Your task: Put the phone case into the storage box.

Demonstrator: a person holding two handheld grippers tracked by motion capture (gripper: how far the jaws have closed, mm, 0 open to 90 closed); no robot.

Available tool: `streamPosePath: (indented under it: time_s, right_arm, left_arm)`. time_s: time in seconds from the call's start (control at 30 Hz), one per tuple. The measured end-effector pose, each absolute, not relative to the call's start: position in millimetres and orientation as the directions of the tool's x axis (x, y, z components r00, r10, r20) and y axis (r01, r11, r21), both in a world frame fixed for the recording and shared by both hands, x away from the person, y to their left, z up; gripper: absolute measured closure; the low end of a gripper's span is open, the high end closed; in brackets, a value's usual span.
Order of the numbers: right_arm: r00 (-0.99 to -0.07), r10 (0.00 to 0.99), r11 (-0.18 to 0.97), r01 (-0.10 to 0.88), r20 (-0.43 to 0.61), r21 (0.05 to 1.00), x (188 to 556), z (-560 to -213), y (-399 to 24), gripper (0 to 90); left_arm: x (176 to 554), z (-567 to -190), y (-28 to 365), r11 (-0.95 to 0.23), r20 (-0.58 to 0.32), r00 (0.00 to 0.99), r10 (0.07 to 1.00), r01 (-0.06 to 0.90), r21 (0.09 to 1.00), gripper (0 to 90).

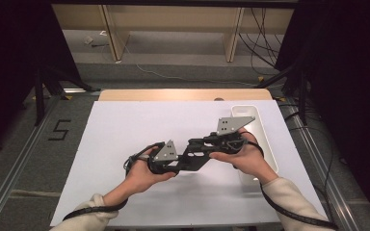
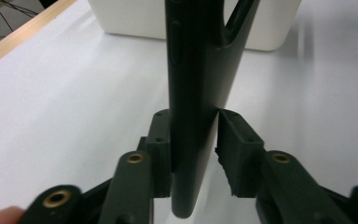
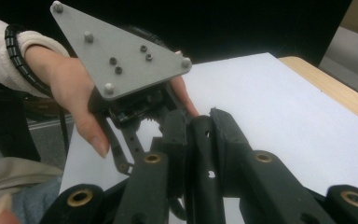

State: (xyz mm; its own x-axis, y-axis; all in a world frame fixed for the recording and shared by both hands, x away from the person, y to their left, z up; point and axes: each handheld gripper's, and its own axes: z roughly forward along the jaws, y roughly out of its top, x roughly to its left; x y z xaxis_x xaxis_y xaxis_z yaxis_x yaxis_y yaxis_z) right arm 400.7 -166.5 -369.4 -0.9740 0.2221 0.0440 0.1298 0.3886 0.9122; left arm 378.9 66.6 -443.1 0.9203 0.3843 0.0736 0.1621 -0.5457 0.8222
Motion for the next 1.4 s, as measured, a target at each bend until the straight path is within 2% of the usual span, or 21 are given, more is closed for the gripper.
streamPosePath:
  time_s: [0.13,0.37,0.5,0.67,0.8,1.0,1.4]
  right_arm:
    - [-0.974,0.225,0.383,0.124,0.038,0.916,401,-369,-167,72.2]
    - [-0.956,0.294,0.375,0.123,0.008,0.919,403,-370,-169,48.0]
    - [-0.942,0.336,0.338,0.144,0.024,0.930,404,-373,-171,34.9]
    - [-0.932,0.356,0.278,0.183,0.076,0.943,405,-378,-174,27.9]
    - [-0.923,0.378,0.252,0.179,0.073,0.951,404,-378,-175,27.1]
    - [-0.893,0.446,0.214,0.162,0.051,0.963,403,-377,-178,18.0]
    - [-0.844,0.531,0.155,0.182,0.074,0.971,398,-386,-182,13.1]
  left_arm:
    - [379,-440,68,-0.551,0.066,0.918,0.392,0.176,0.816,77.4]
    - [377,-439,68,-0.543,0.061,0.910,0.409,0.189,0.818,79.8]
    - [377,-438,69,-0.532,0.052,0.904,0.424,0.202,0.823,79.8]
    - [377,-438,70,-0.521,0.046,0.896,0.442,0.215,0.826,79.8]
    - [378,-438,72,-0.503,0.038,0.885,0.464,0.228,0.834,79.8]
    - [380,-439,75,-0.481,0.024,0.871,0.491,0.249,0.841,79.8]
    - [381,-439,79,-0.423,0.000,0.842,0.539,0.271,0.865,79.8]
